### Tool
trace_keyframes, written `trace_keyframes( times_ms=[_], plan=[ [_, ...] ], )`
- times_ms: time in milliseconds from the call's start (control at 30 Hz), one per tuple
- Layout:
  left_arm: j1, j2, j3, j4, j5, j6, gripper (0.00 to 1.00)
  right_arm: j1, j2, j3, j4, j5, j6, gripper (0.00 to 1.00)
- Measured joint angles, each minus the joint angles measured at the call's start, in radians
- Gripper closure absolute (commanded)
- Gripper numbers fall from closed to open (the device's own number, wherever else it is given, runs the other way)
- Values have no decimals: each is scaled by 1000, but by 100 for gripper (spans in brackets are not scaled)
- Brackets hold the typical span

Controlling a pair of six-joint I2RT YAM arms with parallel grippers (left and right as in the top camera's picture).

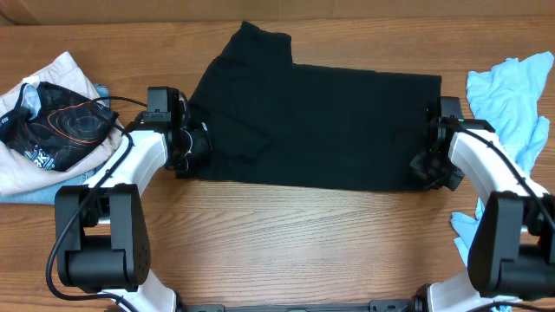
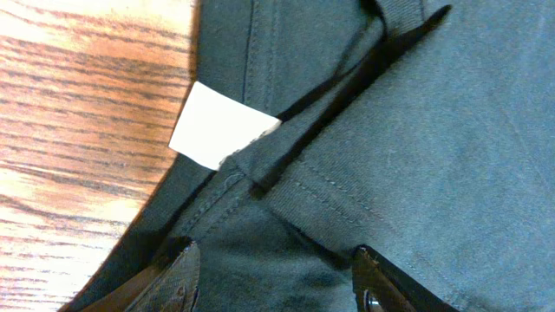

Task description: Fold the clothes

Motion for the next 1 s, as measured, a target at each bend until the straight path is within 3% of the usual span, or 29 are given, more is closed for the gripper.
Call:
trace_keyframes(
  times_ms=[133,267,367,500,633,867,1000],
  plan=[
    [0,0,0,-27,0,1,48,0,-14,5,-56,-1,0,93],
    [0,0,1,-79,-8,5,65,0,-14,5,-99,-1,0,92],
    [0,0,1,-116,-39,15,64,0,-14,5,-120,-1,0,92],
    [0,0,1,-113,-71,21,56,-1,-14,5,-130,-1,0,91],
    [0,0,1,-98,-84,29,74,-1,-14,5,-130,-1,0,91],
    [0,0,-15,-186,-92,34,72,-1,-14,5,-129,-1,-1,90],
    [3,-9,-40,-248,-99,17,78,-1,-14,5,-129,-1,-1,89]
  ],
)
